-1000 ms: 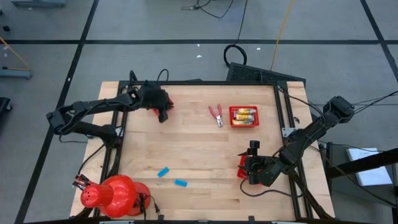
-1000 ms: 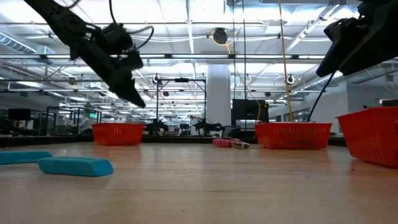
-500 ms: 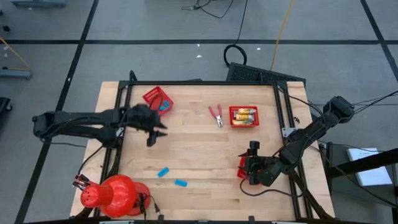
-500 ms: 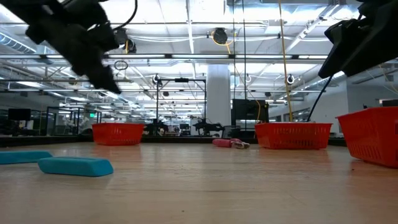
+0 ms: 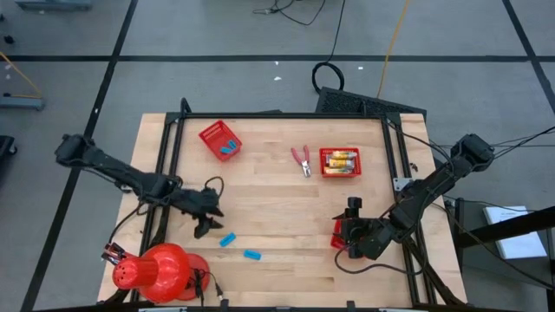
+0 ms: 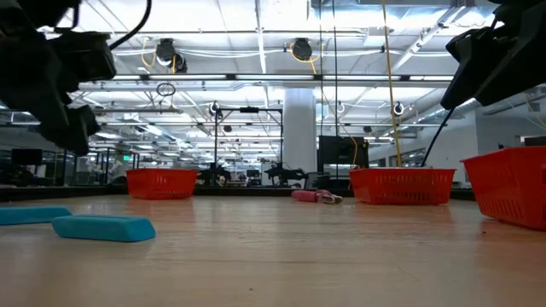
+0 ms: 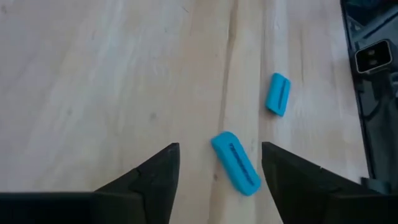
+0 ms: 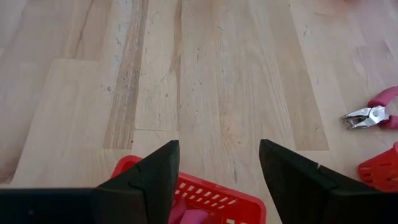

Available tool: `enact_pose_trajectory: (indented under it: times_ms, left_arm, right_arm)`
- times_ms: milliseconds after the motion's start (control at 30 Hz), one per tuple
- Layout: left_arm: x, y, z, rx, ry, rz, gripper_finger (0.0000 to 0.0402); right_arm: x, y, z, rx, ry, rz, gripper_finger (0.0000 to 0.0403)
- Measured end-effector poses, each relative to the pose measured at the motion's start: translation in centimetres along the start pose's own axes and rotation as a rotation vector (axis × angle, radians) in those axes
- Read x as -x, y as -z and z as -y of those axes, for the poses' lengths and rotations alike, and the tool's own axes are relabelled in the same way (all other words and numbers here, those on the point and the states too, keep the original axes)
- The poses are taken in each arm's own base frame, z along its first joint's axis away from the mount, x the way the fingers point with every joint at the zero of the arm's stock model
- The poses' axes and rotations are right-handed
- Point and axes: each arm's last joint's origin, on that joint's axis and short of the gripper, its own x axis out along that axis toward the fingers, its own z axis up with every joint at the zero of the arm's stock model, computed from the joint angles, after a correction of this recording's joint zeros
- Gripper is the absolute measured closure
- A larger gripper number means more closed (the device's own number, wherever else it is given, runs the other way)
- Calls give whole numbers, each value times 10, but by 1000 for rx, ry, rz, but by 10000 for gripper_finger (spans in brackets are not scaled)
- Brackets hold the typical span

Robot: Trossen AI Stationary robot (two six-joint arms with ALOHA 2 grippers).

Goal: Pick & Place School Supplies
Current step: Put the blue eraser into the top left red bin

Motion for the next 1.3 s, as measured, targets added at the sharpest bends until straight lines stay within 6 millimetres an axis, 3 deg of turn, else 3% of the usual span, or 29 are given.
enact_pose_trajectory:
  times_ms: [167,533,800,1000,1300]
  left_arm:
    - [-11,11,14,63,-13,-9,162]
    - [-55,30,32,155,-68,-18,162]
    - [-82,26,52,121,-201,-121,162]
    - [-92,22,66,107,-280,-193,162]
    - [-92,36,72,119,-353,-241,163]
  right_arm:
    - [0,0,0,-3,-1,0,190]
    - [0,1,0,0,2,-5,190]
    - [0,1,0,5,2,-7,190]
    - [0,1,0,5,-1,-8,190]
    - [0,1,0,5,-1,-8,190]
